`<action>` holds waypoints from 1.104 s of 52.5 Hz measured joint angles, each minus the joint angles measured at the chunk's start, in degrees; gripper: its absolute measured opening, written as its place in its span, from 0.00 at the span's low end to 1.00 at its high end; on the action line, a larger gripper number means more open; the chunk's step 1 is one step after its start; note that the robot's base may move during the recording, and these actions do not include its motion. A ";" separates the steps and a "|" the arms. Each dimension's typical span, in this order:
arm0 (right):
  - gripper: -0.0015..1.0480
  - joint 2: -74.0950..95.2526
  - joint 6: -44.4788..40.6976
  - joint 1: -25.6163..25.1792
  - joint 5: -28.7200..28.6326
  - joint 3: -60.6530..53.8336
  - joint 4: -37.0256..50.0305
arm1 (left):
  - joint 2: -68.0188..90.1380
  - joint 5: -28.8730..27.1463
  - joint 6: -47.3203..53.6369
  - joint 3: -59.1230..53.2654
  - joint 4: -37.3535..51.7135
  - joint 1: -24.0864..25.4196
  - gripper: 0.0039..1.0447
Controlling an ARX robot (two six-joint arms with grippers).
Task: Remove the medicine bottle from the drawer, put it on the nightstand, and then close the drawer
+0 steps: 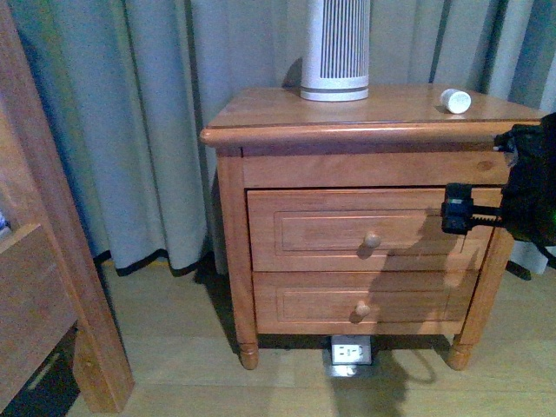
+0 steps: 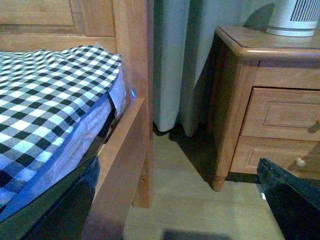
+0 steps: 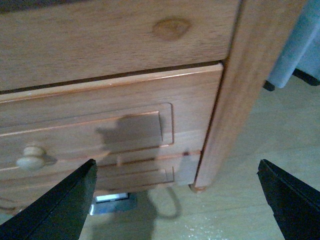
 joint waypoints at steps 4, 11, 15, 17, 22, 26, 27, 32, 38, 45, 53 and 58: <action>0.93 -7.58 -1.49 -1.77 -0.70 -6.56 -0.02 | 0.00 0.00 0.00 0.00 0.00 0.00 0.94; 0.93 -24.35 -5.44 -6.47 -3.26 -17.55 -2.47 | 0.00 0.00 0.00 0.00 0.00 0.00 0.94; 0.93 -35.30 -7.10 -9.29 -4.90 -23.12 -5.14 | 0.00 0.00 0.00 0.00 0.00 0.00 0.94; 0.93 -39.67 -7.52 -10.47 -5.84 -25.09 -6.71 | 0.00 0.00 0.00 0.00 0.00 0.00 0.94; 0.93 -54.16 -7.91 -14.19 -8.63 -31.50 -12.63 | 0.00 0.00 0.00 0.00 0.00 0.00 0.94; 0.93 -64.00 -8.07 -16.50 -10.62 -35.71 -16.72 | 0.00 0.00 0.00 0.00 0.00 0.00 0.94; 0.93 -66.75 -8.13 -17.11 -11.19 -36.89 -17.62 | 0.00 0.00 0.00 0.00 0.00 0.00 0.94; 0.93 -80.00 -8.37 -19.15 -14.29 -41.92 -22.67 | 0.00 0.00 0.00 0.00 0.00 0.00 0.94; 0.93 -93.37 -7.43 -20.24 -18.67 -46.47 -29.88 | 0.00 0.00 0.00 0.00 0.00 0.00 0.94; 0.93 -104.28 -4.68 -16.76 -17.99 -50.86 -33.57 | 0.00 0.00 0.00 0.00 0.00 0.00 0.94; 0.93 -107.14 -2.86 -12.35 -17.66 -53.33 -35.50 | 0.00 0.00 0.00 0.00 0.00 0.00 0.94; 0.93 -107.43 -2.62 -12.20 -17.59 -53.46 -35.45 | 0.00 0.00 0.00 0.00 0.00 0.00 0.94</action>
